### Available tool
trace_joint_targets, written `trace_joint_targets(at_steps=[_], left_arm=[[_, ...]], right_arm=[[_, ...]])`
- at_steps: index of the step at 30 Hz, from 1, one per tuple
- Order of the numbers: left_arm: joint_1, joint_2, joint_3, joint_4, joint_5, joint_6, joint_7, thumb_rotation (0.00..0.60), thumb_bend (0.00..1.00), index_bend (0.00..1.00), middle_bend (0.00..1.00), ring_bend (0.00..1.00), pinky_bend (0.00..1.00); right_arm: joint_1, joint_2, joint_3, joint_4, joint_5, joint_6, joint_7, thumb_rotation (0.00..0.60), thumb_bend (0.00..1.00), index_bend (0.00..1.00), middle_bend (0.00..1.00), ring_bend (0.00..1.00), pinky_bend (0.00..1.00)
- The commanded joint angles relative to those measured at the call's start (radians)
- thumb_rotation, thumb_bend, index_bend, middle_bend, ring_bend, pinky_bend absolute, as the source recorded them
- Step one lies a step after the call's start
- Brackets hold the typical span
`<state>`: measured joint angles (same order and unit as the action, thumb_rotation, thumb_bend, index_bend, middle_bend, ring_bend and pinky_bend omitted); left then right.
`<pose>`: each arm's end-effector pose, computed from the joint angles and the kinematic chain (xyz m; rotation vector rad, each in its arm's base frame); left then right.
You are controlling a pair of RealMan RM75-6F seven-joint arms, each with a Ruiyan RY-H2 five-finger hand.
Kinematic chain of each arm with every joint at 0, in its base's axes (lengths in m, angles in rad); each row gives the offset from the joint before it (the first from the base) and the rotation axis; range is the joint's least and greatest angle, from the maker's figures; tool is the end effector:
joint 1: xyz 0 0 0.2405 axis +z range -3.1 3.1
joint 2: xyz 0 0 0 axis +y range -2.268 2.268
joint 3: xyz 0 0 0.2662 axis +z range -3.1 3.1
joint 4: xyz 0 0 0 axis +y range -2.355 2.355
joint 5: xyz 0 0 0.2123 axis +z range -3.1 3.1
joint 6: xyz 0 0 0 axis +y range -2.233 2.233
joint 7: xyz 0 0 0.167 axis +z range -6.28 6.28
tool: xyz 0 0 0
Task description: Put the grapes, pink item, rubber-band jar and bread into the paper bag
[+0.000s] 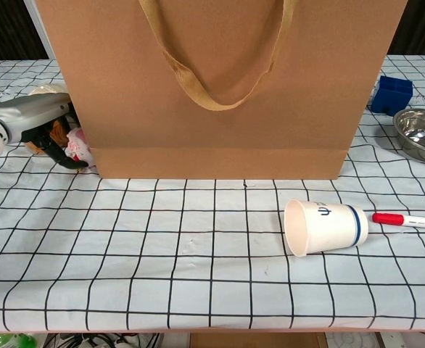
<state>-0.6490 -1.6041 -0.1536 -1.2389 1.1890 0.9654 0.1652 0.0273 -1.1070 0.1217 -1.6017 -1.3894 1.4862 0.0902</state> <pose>-0.2221 0.3792 -0.0243 -1.7429 -1.0026 -0.8690 -0.3453 -0.1995 0.1859 1.1857 -0.9722 0.9167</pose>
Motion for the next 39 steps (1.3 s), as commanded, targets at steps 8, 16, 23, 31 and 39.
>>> trace_joint_targets(at_steps=[8,16,23,31,39], left_arm=[[0.002,-0.023,0.005,0.041,0.011,0.009,0.004,0.6,0.35,0.53,0.54,0.38,0.47],[0.011,-0.025,-0.002,0.053,0.03,0.047,-0.006,0.6,0.38,0.63,0.61,0.44,0.52],[0.026,-0.001,-0.006,0.024,0.067,0.092,-0.05,0.6,0.38,0.64,0.62,0.45,0.52],[0.095,0.159,0.003,-0.16,0.157,0.23,-0.103,0.6,0.38,0.65,0.62,0.45,0.52],[0.186,0.347,0.008,-0.348,0.255,0.399,-0.131,0.6,0.38,0.65,0.61,0.45,0.52]], right_arm=[[0.0,0.001,0.0,-0.002,0.0,-0.001,0.002,0.6,0.3,0.1,0.09,0.18,0.3],[0.0,0.002,0.0,-0.003,0.0,-0.002,0.005,0.6,0.3,0.1,0.09,0.18,0.3],[-0.001,0.002,0.0,-0.004,-0.002,0.001,0.004,0.6,0.3,0.1,0.09,0.18,0.3],[-0.002,0.003,0.0,-0.004,-0.001,0.003,0.005,0.6,0.3,0.1,0.09,0.18,0.3],[-0.002,0.001,-0.001,-0.004,-0.001,0.003,-0.002,0.6,0.3,0.1,0.09,0.18,0.3]])
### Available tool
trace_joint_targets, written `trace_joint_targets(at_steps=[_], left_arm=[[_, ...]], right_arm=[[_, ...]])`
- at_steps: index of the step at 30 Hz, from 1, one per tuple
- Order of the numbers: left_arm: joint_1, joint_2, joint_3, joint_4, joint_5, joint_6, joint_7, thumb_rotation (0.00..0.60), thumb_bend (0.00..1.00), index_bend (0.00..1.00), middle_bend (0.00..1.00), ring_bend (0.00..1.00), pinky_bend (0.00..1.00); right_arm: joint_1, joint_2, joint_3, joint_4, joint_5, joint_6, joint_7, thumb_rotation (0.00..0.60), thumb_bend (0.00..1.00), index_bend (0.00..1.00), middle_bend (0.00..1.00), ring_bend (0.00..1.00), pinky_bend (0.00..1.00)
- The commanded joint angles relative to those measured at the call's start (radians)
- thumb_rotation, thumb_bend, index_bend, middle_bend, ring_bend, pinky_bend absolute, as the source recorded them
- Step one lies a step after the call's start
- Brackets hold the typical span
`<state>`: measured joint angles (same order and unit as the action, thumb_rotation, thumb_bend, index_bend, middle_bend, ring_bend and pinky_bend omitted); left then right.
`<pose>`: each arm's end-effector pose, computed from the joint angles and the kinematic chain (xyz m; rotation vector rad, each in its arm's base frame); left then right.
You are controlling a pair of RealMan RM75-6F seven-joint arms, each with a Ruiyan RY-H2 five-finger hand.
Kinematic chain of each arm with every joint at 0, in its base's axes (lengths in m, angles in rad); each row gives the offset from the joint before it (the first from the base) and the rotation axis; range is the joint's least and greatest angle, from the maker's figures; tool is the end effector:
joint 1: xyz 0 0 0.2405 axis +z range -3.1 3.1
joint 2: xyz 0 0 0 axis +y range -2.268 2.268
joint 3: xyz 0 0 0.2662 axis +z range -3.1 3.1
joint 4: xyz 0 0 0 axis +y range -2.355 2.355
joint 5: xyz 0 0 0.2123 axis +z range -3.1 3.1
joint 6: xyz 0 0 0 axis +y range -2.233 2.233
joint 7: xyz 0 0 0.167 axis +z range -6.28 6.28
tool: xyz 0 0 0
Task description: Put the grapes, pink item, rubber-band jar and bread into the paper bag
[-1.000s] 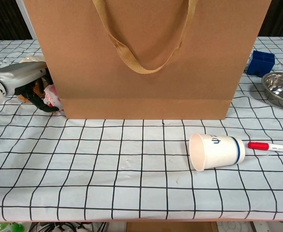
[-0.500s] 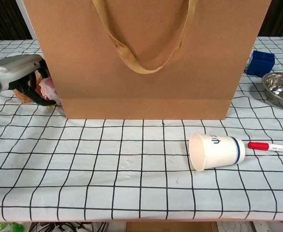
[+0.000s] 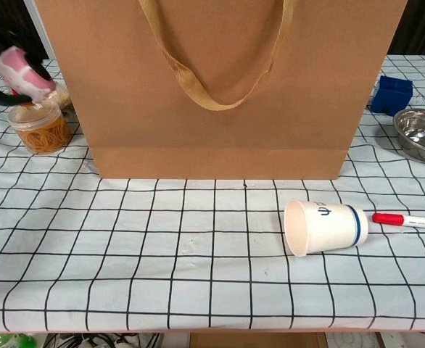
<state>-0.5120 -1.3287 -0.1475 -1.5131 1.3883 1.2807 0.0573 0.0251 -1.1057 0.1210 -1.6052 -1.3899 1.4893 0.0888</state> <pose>-0.2162 0.3435 0.0896 -1.5923 -0.8216 -1.1449 -0.3450 -0.1986 0.1863 1.1839 -0.9718 0.9169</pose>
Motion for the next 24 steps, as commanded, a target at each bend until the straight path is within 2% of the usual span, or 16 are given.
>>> trace_joint_targets(at_steps=[1,6,10,15,20,24], left_arm=[[0.056,0.087,0.0,-0.09,0.066,0.099,-0.032,0.6,0.38,0.65,0.61,0.45,0.52],[0.084,0.119,-0.039,-0.144,0.106,0.202,-0.092,0.6,0.38,0.65,0.61,0.45,0.52],[0.084,0.138,-0.057,-0.188,0.143,0.23,-0.132,0.6,0.38,0.66,0.61,0.44,0.52],[0.058,0.139,-0.104,-0.251,0.162,0.25,-0.099,0.6,0.38,0.66,0.61,0.44,0.52],[0.039,0.171,-0.156,-0.377,0.15,0.251,-0.092,0.6,0.38,0.66,0.61,0.44,0.52],[0.0,0.174,-0.206,-0.426,0.116,0.224,-0.02,0.6,0.38,0.66,0.61,0.44,0.52]], right_arm=[[0.0,0.0,0.0,-0.001,-0.001,0.001,-0.003,0.6,0.3,0.1,0.09,0.18,0.3],[-0.001,-0.001,0.0,-0.002,-0.001,0.003,-0.003,0.6,0.3,0.1,0.09,0.18,0.3],[0.0,-0.001,0.0,-0.001,-0.001,0.001,-0.003,0.6,0.3,0.1,0.09,0.18,0.3],[0.0,-0.001,0.001,0.001,-0.004,0.005,-0.006,0.6,0.3,0.1,0.09,0.18,0.3],[0.0,0.0,0.0,0.002,-0.005,0.005,-0.005,0.6,0.3,0.1,0.09,0.18,0.3],[0.001,-0.001,-0.001,0.002,-0.005,0.002,-0.003,0.6,0.3,0.1,0.09,0.18,0.3]])
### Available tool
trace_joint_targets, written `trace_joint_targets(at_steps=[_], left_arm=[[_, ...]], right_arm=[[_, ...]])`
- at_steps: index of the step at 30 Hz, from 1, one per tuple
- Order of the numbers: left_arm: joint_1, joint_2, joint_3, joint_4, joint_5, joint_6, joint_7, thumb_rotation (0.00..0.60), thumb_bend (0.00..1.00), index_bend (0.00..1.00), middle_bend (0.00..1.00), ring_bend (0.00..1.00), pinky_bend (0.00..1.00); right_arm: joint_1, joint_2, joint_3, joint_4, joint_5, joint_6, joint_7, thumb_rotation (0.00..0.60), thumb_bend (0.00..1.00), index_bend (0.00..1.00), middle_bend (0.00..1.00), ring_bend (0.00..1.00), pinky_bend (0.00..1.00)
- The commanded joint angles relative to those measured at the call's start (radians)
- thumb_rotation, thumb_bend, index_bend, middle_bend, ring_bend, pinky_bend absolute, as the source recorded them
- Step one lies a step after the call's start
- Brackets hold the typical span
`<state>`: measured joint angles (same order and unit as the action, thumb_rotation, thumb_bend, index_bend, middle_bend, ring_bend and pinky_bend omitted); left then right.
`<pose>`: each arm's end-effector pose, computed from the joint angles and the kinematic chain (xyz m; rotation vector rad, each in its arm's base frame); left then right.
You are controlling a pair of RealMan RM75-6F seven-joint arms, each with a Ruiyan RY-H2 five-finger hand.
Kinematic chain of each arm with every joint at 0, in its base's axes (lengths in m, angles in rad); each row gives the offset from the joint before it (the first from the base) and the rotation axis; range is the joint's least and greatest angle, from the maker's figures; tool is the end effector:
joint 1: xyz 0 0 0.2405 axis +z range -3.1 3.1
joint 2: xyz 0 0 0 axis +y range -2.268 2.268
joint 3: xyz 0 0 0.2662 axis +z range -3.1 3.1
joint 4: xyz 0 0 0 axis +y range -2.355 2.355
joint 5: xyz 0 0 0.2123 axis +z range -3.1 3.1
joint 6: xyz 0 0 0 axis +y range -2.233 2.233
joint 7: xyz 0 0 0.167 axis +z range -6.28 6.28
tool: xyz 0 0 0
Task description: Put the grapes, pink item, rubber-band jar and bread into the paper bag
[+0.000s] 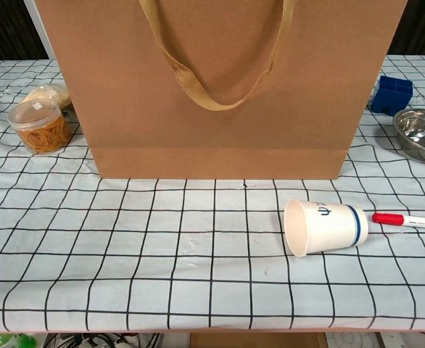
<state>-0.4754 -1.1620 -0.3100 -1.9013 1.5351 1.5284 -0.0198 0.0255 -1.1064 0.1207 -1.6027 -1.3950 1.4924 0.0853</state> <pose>-0.1143 0.3093 0.1839 -1.3845 -0.7071 -1.7100 -0.3444 -0.1988 0.1864 1.1891 -0.9638 0.9171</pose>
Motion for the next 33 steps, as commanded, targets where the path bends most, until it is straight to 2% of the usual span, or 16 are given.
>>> trace_joint_targets(at_steps=[1,5,8,13,16,19,21,24,28,33], left_arm=[[-0.05,0.006,-0.052,-0.047,-0.048,-0.043,0.08,0.6,0.38,0.66,0.61,0.44,0.52],[-0.144,0.005,-0.091,-0.093,-0.181,-0.183,0.254,0.6,0.38,0.64,0.57,0.43,0.51],[-0.202,-0.008,-0.102,-0.124,-0.249,-0.251,0.352,0.6,0.38,0.62,0.55,0.41,0.49],[-0.258,-0.074,-0.096,-0.119,-0.273,-0.268,0.419,0.6,0.38,0.62,0.54,0.39,0.48],[-0.27,-0.099,-0.088,-0.107,-0.282,-0.267,0.439,0.6,0.37,0.6,0.5,0.35,0.46],[-0.274,-0.11,-0.074,-0.104,-0.314,-0.269,0.476,0.6,0.26,0.45,0.32,0.23,0.37],[-0.276,-0.107,-0.059,-0.101,-0.349,-0.274,0.524,0.6,0.16,0.29,0.15,0.09,0.26],[-0.274,-0.109,-0.062,-0.103,-0.366,-0.259,0.529,0.6,0.05,0.17,0.04,0.0,0.18],[-0.257,-0.091,-0.068,-0.114,-0.361,-0.247,0.47,0.6,0.02,0.13,0.01,0.0,0.17],[-0.212,-0.032,-0.047,-0.138,-0.32,-0.22,0.435,0.6,0.04,0.14,0.05,0.0,0.17]], right_arm=[[0.001,0.0,-0.001,0.0,-0.001,-0.002,0.0,0.6,0.3,0.1,0.09,0.18,0.3],[0.001,-0.001,-0.002,-0.003,-0.002,-0.001,-0.005,0.6,0.3,0.1,0.09,0.18,0.3],[0.0,-0.001,0.0,-0.004,0.002,0.001,-0.006,0.6,0.3,0.1,0.09,0.18,0.3],[-0.002,0.0,0.0,-0.003,0.004,0.001,-0.005,0.6,0.3,0.1,0.09,0.18,0.3],[-0.003,0.001,0.001,-0.003,0.005,0.002,-0.001,0.6,0.3,0.1,0.09,0.18,0.3],[-0.003,0.002,0.001,-0.002,0.005,0.002,0.002,0.6,0.3,0.1,0.09,0.18,0.3],[-0.003,0.002,0.001,-0.003,0.003,0.002,0.003,0.6,0.3,0.1,0.09,0.18,0.3],[-0.003,0.001,-0.001,-0.004,0.0,0.002,0.001,0.6,0.3,0.1,0.09,0.18,0.3],[-0.003,0.001,0.0,-0.004,0.003,0.002,0.002,0.6,0.3,0.1,0.09,0.18,0.3],[-0.002,0.0,-0.001,-0.003,0.001,0.001,-0.001,0.6,0.3,0.1,0.09,0.18,0.3]])
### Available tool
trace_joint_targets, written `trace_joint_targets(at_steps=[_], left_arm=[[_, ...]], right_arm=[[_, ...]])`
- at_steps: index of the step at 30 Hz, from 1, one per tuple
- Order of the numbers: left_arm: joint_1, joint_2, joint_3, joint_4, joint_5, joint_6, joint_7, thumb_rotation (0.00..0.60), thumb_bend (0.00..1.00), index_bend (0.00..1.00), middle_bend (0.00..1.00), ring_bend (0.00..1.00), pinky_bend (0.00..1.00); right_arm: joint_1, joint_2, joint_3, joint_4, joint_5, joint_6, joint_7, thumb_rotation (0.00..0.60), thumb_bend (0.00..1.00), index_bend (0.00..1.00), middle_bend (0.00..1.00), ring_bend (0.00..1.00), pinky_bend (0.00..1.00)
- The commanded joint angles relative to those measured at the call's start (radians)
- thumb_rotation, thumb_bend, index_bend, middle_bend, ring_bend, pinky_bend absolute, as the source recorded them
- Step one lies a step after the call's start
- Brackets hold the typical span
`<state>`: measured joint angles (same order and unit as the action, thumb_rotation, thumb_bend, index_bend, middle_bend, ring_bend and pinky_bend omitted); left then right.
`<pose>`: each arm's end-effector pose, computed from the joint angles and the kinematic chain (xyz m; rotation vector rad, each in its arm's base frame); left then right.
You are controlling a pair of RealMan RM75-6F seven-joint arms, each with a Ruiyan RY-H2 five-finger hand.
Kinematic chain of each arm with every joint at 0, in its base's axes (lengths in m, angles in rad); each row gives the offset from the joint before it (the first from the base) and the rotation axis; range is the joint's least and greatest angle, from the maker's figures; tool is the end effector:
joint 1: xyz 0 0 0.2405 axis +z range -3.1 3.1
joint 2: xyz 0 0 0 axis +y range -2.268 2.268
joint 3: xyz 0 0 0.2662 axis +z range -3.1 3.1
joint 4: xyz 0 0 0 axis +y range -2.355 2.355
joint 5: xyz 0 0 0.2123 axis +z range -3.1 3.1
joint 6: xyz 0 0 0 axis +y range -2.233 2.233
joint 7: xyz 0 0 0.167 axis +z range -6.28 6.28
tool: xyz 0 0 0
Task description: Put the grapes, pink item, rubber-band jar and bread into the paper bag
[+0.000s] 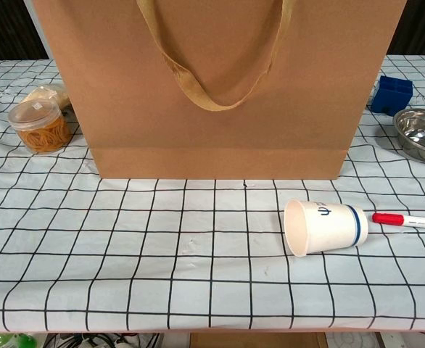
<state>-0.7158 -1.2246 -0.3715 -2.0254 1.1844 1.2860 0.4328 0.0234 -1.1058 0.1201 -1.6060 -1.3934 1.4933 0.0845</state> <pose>-0.0422 0.3448 0.1339 -1.6030 -0.7141 -1.4157 -0.3444 -0.1979 0.1864 1.1861 -0.9666 0.9161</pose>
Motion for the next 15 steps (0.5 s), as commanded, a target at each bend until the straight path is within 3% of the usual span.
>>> trace_joint_targets(at_steps=[1,5,9,12,15], left_arm=[[0.048,0.046,0.027,-0.014,0.053,0.045,-0.014,0.6,0.04,0.14,0.05,0.0,0.17],[0.153,0.111,0.106,0.001,0.169,0.135,-0.047,0.6,0.06,0.14,0.08,0.01,0.17],[0.261,0.148,0.191,0.113,0.245,0.203,-0.164,0.6,0.06,0.14,0.09,0.01,0.17],[0.297,0.137,0.23,0.218,0.228,0.183,-0.253,0.6,0.06,0.14,0.09,0.01,0.17],[0.303,0.117,0.26,0.315,0.177,0.101,-0.321,0.6,0.05,0.14,0.08,0.01,0.17]], right_arm=[[0.0,0.0,0.0,0.0,0.001,-0.001,0.0,0.6,0.3,0.1,0.09,0.18,0.3],[0.0,-0.001,0.0,0.0,0.001,0.0,-0.001,0.6,0.3,0.1,0.09,0.18,0.3],[0.0,-0.001,0.001,-0.001,0.003,-0.001,-0.001,0.6,0.3,0.1,0.09,0.18,0.3],[0.0,-0.001,0.001,-0.002,0.002,0.0,-0.002,0.6,0.3,0.1,0.09,0.18,0.3],[0.0,-0.002,0.001,-0.004,0.001,0.0,-0.004,0.6,0.3,0.1,0.09,0.18,0.3]])
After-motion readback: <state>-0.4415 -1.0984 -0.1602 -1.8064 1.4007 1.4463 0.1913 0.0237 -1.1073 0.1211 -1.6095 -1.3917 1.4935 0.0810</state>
